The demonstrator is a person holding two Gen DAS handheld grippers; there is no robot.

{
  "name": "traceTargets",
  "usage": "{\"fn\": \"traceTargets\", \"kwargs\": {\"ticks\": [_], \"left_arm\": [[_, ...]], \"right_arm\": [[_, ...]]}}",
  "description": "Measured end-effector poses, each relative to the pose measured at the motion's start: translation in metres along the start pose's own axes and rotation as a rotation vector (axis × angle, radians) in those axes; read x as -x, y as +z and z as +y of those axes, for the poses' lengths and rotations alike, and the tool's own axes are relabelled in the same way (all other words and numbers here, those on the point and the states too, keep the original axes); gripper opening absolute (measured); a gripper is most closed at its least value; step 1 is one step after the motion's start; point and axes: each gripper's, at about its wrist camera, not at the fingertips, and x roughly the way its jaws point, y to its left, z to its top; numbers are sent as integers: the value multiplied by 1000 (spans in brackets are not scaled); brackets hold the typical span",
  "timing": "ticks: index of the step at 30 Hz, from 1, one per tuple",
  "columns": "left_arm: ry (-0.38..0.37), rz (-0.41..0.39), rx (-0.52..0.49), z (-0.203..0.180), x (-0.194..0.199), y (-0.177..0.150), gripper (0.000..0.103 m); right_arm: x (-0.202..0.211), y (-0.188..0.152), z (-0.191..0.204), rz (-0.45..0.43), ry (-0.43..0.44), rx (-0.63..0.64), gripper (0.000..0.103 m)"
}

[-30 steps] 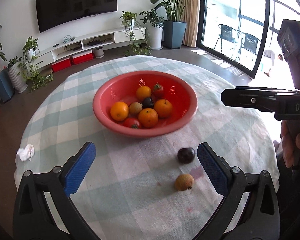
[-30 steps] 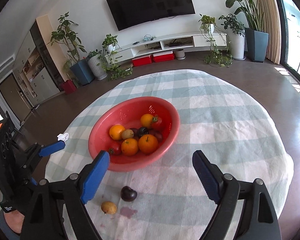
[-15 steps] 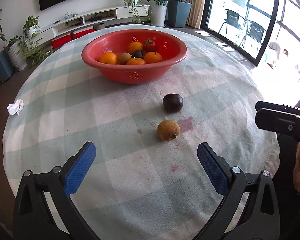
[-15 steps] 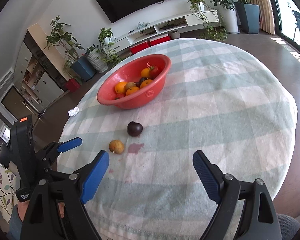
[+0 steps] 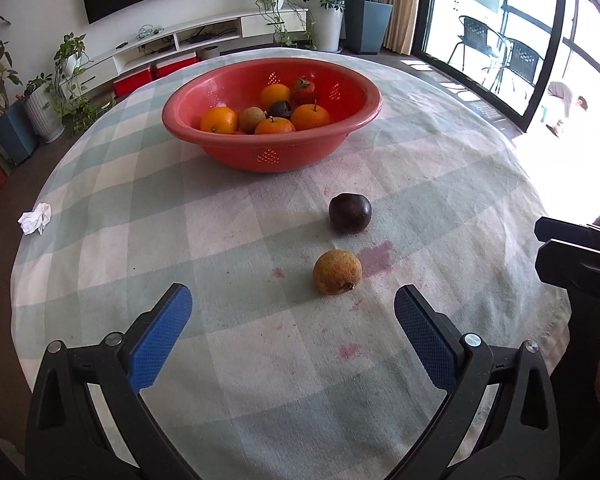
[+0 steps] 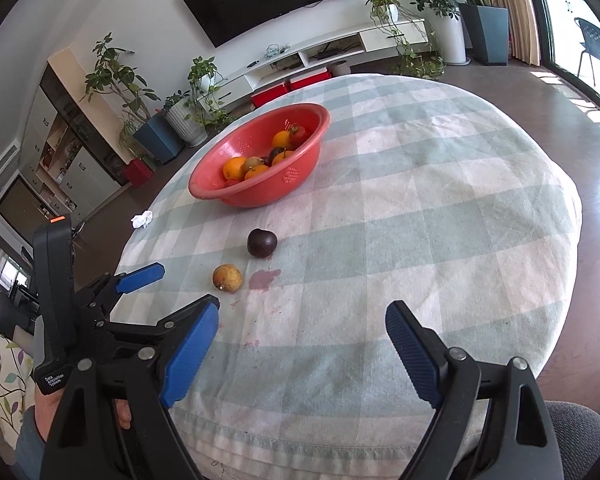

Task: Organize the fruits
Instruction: 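Move both tools back toward the dark plum and brown fruit on the cloth, then close the left tool on the last brown round fruit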

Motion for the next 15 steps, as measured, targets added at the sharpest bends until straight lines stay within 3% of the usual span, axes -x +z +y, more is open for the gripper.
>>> {"fn": "traceTargets", "kwargs": {"ticks": [9, 15], "left_arm": [[-30, 17, 3, 2, -16, 4, 102], [-62, 24, 0, 3, -21, 5, 86]], "right_arm": [[2, 1, -4, -13, -5, -8, 88], [2, 1, -4, -18, -4, -8, 88]]}}
